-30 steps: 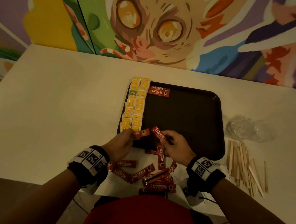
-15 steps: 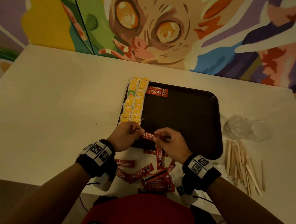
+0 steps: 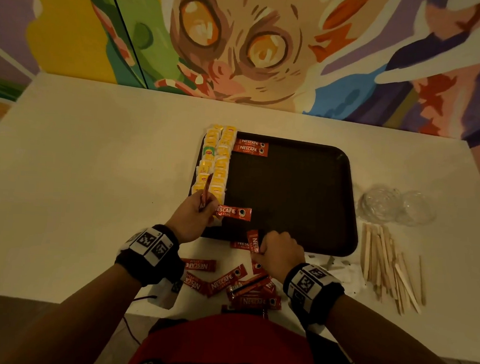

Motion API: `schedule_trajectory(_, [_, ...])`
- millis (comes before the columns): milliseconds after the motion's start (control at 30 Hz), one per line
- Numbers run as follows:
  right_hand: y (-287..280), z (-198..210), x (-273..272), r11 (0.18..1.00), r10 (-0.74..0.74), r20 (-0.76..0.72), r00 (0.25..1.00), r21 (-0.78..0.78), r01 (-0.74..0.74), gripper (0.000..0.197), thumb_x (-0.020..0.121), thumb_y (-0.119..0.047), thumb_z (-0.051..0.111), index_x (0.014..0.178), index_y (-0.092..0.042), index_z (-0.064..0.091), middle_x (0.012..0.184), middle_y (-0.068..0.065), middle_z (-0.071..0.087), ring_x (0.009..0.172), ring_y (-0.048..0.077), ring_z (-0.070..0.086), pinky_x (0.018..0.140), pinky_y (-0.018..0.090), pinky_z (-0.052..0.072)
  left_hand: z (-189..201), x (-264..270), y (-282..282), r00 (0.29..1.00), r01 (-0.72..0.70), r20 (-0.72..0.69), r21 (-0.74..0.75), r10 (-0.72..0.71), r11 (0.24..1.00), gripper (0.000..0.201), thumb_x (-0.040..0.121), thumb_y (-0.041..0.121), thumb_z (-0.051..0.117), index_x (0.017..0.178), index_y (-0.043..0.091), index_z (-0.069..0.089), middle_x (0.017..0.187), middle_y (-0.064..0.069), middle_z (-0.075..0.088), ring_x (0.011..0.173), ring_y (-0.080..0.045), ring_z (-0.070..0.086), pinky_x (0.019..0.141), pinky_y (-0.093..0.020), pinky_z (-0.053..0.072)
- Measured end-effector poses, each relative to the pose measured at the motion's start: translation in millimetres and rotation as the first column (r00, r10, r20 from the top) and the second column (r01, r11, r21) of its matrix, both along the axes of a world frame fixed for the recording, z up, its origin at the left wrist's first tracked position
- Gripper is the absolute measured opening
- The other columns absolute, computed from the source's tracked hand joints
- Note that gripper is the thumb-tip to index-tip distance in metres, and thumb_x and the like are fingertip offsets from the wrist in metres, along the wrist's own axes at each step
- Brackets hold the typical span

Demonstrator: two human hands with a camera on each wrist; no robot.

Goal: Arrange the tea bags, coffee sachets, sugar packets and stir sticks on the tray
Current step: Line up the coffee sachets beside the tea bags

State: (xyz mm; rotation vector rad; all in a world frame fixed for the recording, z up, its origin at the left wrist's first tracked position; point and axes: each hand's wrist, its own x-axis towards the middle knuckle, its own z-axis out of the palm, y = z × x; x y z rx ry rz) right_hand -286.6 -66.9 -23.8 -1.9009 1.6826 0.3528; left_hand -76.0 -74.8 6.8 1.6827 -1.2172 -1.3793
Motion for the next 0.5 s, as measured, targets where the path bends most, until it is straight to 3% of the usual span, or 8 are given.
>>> schedule_trajectory(67, [-0.5,0.7,-0.2,1.000,-0.025,0.047,0.999,0.009,0.025,0.020,0.086,-0.042,0.069,0.095,-0.027,0.059,0.102,-0.002,0.062,0.094,0.017,0.060,0.085,0.038,0.054,-0.3,0.3,-0.3,1.000,-0.024,0.011,-0.034,0.024,0.999,0.010,0.101,0.010,0.044,0.097,0.005,0.052,0.075,-0.001,0.055,0.049,0.003,0.055,0.047,-0.011,0.043])
schedule_trajectory(133, [-3.0,3.0,-1.6,0.997,-0.077,0.170,0.982,0.020,0.074,0.015,0.085,-0.037,0.071,0.083,-0.031,0.057,0.090,-0.006,0.065,0.086,0.011,0.063,0.081,0.037,0.057,-2.6,3.3,-1.9,0.998,-0.046,0.044,-0.057,0.048,0.997,0.016,0.101,0.010,0.043,0.093,0.015,0.056,0.071,0.001,0.056,0.047,-0.001,0.050,0.047,-0.014,0.042])
schedule_trajectory(233, [-14.6,14.9,-1.0,0.985,-0.173,0.392,0.904,0.054,0.165,0.014,0.085,-0.028,0.073,0.081,-0.029,0.060,0.078,-0.009,0.068,0.075,0.003,0.066,0.074,0.030,0.059,-5.3,7.0,-5.6,0.994,-0.106,0.003,-0.038,0.106,0.994,0.023,0.102,0.012,0.041,0.092,0.020,0.059,0.073,0.000,0.056,0.053,-0.010,0.048,0.050,-0.021,0.042])
schedule_trajectory(367, [-47.3,27.6,1.4,0.967,-0.248,0.547,0.799,0.090,0.239,0.008,0.093,-0.027,0.063,0.100,-0.025,0.059,0.102,-0.005,0.066,0.089,0.011,0.068,0.071,0.032,0.061,-2.9,8.6,-12.2,0.985,-0.171,-0.044,-0.036,0.169,0.985,0.022,0.102,0.011,0.041,0.096,0.019,0.061,0.077,-0.004,0.057,0.060,-0.016,0.047,0.053,-0.026,0.041])
schedule_trajectory(433, [-67.5,33.2,4.2,0.948,-0.319,0.582,0.748,0.189,0.258,0.019,0.097,-0.027,0.056,0.115,-0.021,0.055,0.109,0.000,0.063,0.084,0.015,0.070,0.059,0.027,0.059,-1.5,8.9,-17.1,0.982,-0.187,-0.041,-0.044,0.185,0.981,0.021,0.102,0.011,0.041,0.099,0.017,0.061,0.077,-0.002,0.057,0.059,-0.014,0.047,0.052,-0.025,0.042])
schedule_trajectory(500, [-87.6,39.5,7.9,0.939,-0.344,0.585,0.734,0.216,0.267,0.021,0.099,-0.026,0.052,0.120,-0.022,0.052,0.107,0.003,0.061,0.078,0.015,0.069,0.056,0.024,0.057,-0.4,9.5,-22.4,0.981,-0.192,-0.025,-0.060,0.191,0.980,0.021,0.102,0.011,0.040,0.102,0.016,0.061,0.078,-0.001,0.057,0.060,-0.013,0.049,0.052,-0.024,0.042])
